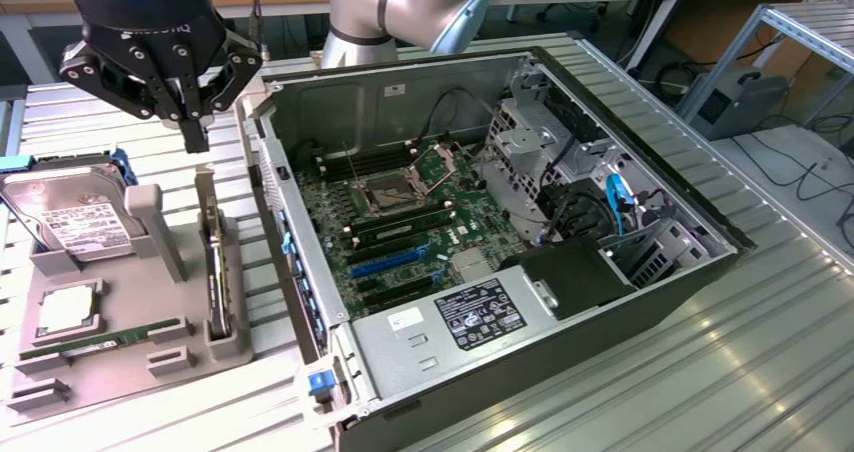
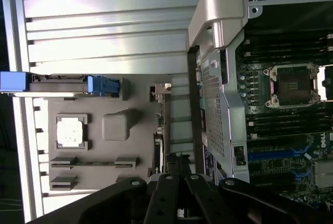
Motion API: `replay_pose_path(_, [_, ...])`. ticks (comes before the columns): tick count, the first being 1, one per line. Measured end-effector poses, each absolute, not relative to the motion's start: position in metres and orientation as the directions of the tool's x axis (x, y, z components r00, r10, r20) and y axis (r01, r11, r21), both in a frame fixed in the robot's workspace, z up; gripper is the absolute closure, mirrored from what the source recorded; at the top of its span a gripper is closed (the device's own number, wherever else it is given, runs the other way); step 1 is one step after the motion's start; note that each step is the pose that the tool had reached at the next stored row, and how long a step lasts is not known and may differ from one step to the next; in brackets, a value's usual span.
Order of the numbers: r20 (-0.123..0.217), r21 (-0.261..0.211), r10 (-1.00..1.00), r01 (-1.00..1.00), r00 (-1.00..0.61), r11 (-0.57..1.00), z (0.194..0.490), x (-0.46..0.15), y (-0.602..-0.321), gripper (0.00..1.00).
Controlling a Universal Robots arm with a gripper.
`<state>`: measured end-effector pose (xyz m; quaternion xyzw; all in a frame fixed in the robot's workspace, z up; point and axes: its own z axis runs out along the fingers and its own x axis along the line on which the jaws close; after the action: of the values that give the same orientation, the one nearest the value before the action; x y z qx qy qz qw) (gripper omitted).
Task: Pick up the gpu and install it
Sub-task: 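Reach for the gpu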
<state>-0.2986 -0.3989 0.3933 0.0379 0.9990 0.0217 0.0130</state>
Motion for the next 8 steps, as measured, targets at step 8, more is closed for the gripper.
replay_pose_path(8, [-0.024,0.044,0.076,0.075,-0.997,0.996,0.3932,-0.3015,-0.3992,0.89])
